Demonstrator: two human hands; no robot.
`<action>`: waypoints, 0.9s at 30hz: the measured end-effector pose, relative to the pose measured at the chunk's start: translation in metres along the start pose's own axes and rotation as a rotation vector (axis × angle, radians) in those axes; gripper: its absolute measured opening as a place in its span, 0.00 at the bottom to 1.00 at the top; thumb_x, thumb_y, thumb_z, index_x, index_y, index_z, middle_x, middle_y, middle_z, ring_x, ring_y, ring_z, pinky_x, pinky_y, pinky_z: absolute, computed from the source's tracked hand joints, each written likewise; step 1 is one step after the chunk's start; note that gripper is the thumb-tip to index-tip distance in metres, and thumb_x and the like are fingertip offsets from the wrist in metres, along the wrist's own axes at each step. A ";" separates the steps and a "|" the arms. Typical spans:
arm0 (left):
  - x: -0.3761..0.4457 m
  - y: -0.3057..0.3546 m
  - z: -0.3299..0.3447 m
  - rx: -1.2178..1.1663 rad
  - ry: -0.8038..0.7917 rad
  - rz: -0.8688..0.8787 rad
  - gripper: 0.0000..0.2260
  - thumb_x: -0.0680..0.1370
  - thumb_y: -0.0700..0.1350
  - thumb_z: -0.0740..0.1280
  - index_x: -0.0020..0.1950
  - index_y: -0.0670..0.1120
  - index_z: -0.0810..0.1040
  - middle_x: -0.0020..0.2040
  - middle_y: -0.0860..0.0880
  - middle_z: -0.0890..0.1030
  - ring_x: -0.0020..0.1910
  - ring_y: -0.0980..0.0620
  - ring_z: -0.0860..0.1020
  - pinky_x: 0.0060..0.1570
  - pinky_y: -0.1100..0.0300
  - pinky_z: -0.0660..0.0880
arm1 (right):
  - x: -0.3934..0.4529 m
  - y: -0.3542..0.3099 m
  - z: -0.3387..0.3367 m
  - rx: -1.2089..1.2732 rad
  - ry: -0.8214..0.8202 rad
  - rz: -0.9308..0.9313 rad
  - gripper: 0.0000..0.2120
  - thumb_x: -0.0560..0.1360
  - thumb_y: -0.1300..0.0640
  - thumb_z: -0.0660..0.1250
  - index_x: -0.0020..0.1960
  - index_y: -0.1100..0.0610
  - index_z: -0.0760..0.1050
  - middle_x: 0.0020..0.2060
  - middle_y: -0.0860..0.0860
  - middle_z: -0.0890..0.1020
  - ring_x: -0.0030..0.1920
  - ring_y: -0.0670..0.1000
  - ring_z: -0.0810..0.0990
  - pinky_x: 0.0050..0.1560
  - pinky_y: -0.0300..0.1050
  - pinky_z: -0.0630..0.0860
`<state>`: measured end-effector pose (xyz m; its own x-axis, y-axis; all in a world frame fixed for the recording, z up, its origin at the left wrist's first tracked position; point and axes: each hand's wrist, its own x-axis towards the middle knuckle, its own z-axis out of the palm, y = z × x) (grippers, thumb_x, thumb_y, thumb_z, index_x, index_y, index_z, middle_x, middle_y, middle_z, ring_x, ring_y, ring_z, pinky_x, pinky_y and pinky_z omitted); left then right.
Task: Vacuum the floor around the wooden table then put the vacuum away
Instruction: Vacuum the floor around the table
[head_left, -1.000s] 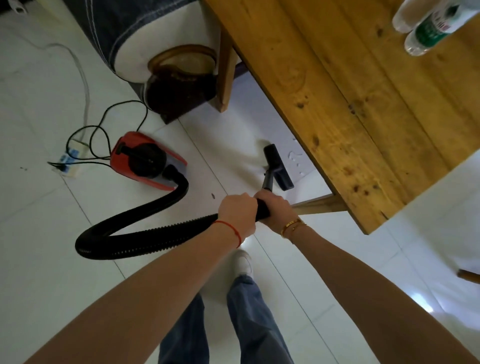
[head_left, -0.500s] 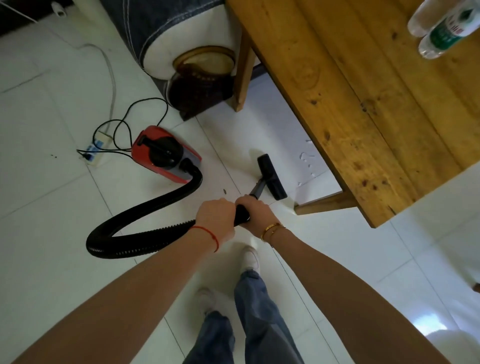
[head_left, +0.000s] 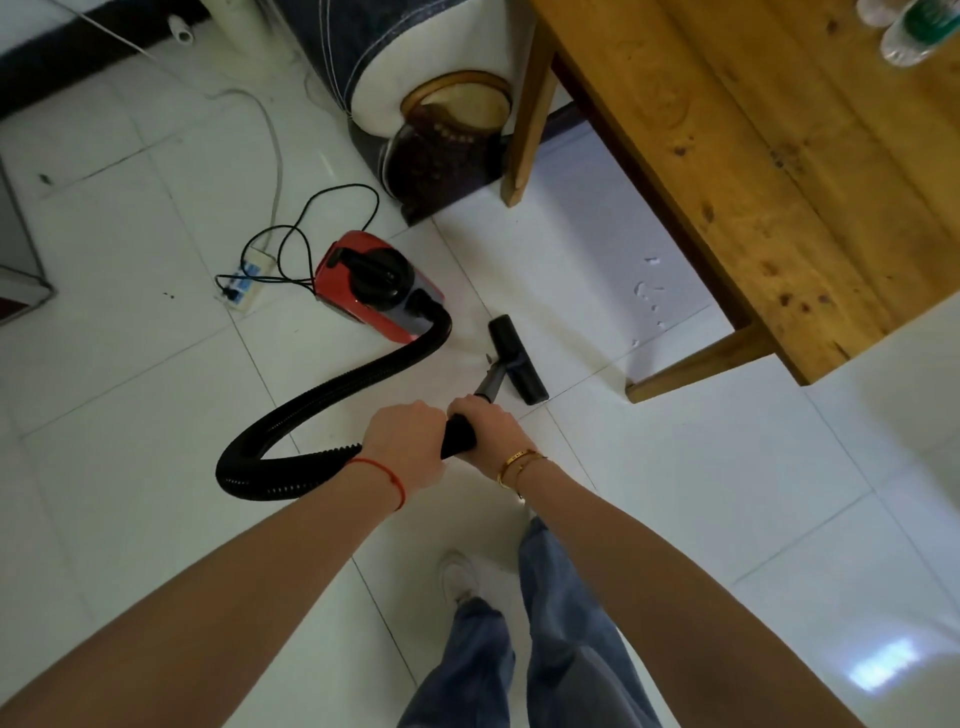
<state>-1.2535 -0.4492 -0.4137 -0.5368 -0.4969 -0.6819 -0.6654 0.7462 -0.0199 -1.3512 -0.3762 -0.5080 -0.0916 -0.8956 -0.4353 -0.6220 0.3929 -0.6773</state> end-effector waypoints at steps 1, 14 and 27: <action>-0.001 0.002 0.002 -0.001 0.007 0.004 0.06 0.75 0.45 0.65 0.51 0.47 0.74 0.43 0.50 0.75 0.40 0.51 0.78 0.42 0.60 0.74 | -0.003 0.001 0.001 0.000 0.007 -0.001 0.11 0.70 0.58 0.70 0.51 0.56 0.74 0.48 0.52 0.78 0.48 0.53 0.78 0.52 0.45 0.73; 0.044 0.080 -0.021 -0.062 0.058 0.043 0.07 0.76 0.43 0.65 0.53 0.46 0.74 0.47 0.48 0.78 0.43 0.51 0.79 0.41 0.61 0.72 | -0.010 0.079 -0.061 -0.080 0.023 0.031 0.10 0.71 0.61 0.69 0.51 0.57 0.73 0.48 0.52 0.78 0.45 0.54 0.78 0.49 0.45 0.75; 0.116 0.165 -0.066 -0.113 0.043 0.068 0.08 0.76 0.43 0.65 0.54 0.46 0.75 0.48 0.49 0.77 0.44 0.51 0.79 0.41 0.61 0.71 | -0.003 0.164 -0.144 -0.150 0.003 0.085 0.09 0.71 0.60 0.69 0.49 0.56 0.73 0.48 0.52 0.77 0.45 0.53 0.78 0.51 0.49 0.77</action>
<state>-1.4593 -0.4130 -0.4475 -0.6024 -0.4674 -0.6470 -0.6798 0.7252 0.1091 -1.5653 -0.3393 -0.5327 -0.1506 -0.8612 -0.4853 -0.7212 0.4315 -0.5419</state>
